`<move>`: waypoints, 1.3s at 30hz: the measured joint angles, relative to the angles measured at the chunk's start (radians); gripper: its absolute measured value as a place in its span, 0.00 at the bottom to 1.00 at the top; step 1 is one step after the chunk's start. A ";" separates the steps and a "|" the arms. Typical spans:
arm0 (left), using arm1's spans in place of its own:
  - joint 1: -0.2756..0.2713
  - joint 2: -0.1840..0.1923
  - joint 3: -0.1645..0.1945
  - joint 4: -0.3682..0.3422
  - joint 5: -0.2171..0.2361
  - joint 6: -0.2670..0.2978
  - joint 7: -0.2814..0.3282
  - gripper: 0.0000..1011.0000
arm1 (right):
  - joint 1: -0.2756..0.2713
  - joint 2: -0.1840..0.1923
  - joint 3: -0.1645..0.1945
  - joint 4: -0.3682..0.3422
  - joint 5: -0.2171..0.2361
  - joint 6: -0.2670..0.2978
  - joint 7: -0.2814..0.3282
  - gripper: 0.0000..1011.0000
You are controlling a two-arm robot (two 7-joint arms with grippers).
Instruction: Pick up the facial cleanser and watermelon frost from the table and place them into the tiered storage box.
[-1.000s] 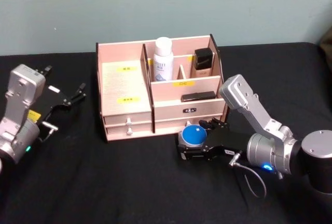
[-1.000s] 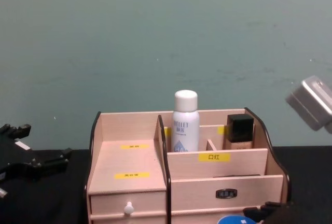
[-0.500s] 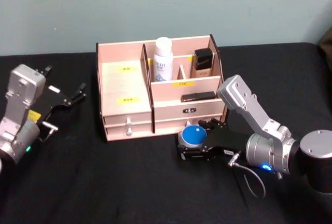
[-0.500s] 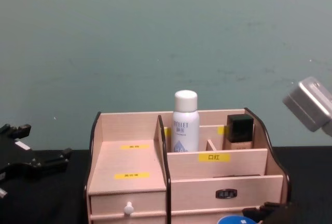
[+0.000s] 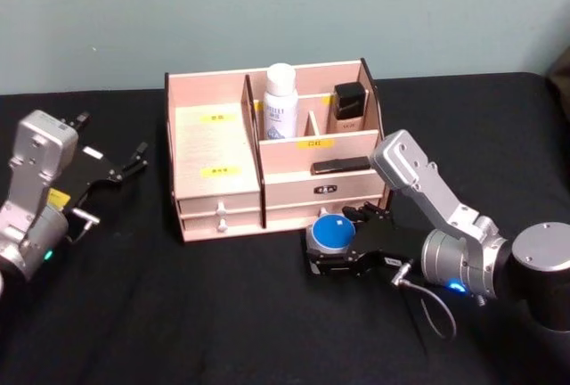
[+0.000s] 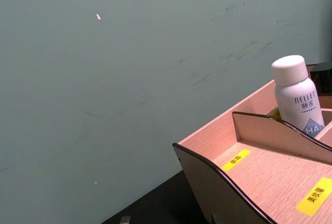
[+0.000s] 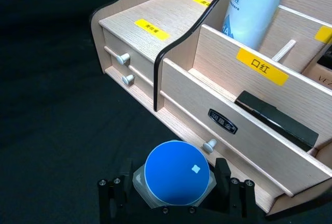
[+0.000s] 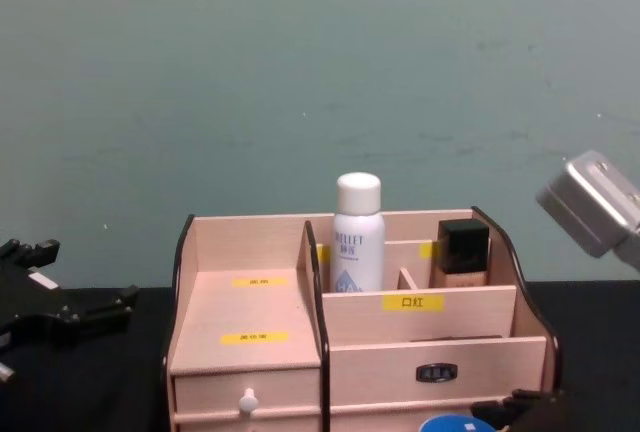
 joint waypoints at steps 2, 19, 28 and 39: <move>0.000 0.000 0.000 0.000 0.000 0.000 0.000 1.00 | 0.000 0.000 0.000 0.000 -0.001 0.000 0.000 0.99; 0.000 0.000 0.000 0.000 0.000 0.000 0.000 1.00 | -0.001 0.000 0.001 -0.001 0.000 0.000 0.001 0.88; 0.000 0.000 0.000 0.000 0.000 0.000 0.000 1.00 | -0.001 0.000 0.001 -0.001 0.001 0.000 0.001 0.72; 0.000 0.000 0.000 0.000 0.000 0.000 0.000 1.00 | -0.002 0.000 0.001 -0.001 0.003 -0.001 0.003 0.72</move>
